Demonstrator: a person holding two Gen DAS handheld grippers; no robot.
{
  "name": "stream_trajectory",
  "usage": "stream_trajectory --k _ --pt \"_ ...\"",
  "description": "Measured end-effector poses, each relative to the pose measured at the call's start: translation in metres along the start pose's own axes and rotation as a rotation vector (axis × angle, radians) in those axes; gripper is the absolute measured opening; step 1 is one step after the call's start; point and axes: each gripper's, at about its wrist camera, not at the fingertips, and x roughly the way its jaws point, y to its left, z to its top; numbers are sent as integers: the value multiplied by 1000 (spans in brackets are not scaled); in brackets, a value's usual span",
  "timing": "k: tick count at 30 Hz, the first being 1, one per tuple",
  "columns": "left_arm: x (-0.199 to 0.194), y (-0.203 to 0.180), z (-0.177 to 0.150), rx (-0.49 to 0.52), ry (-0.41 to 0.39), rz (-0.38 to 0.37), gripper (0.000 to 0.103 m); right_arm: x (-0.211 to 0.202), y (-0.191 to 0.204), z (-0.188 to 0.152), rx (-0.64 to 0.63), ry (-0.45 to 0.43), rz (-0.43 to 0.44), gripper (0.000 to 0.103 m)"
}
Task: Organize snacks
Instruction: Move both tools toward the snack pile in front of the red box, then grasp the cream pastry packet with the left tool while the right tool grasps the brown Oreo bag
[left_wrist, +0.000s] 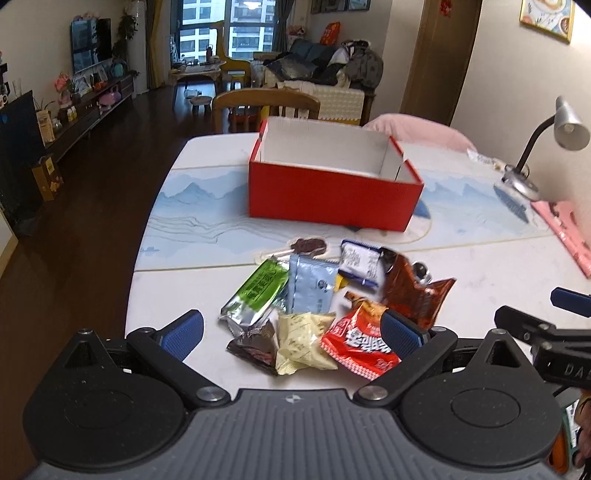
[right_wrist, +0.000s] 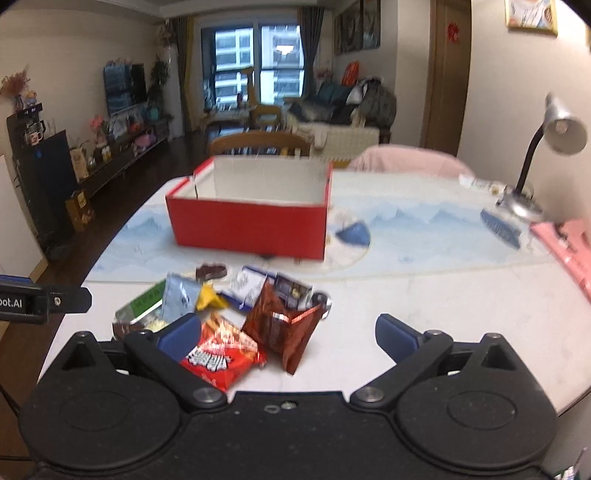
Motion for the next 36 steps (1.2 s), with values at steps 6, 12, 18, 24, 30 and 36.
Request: stream_trajectory --k 6,12,18,24,30,36 --pt "30 2 -7 6 65 20 102 28 -11 -3 -56 42 -2 96" --pt "53 4 -8 -4 110 32 102 58 -16 9 -239 54 55 95" --pt "72 2 -5 -13 147 42 102 96 -6 23 -450 93 128 90" --pt "88 -7 -6 13 176 50 92 132 4 20 -575 159 221 85" --pt "109 -8 -2 12 223 38 65 156 1 21 -593 215 279 82" --pt "124 -13 4 41 244 15 62 162 -3 21 -582 222 326 81"
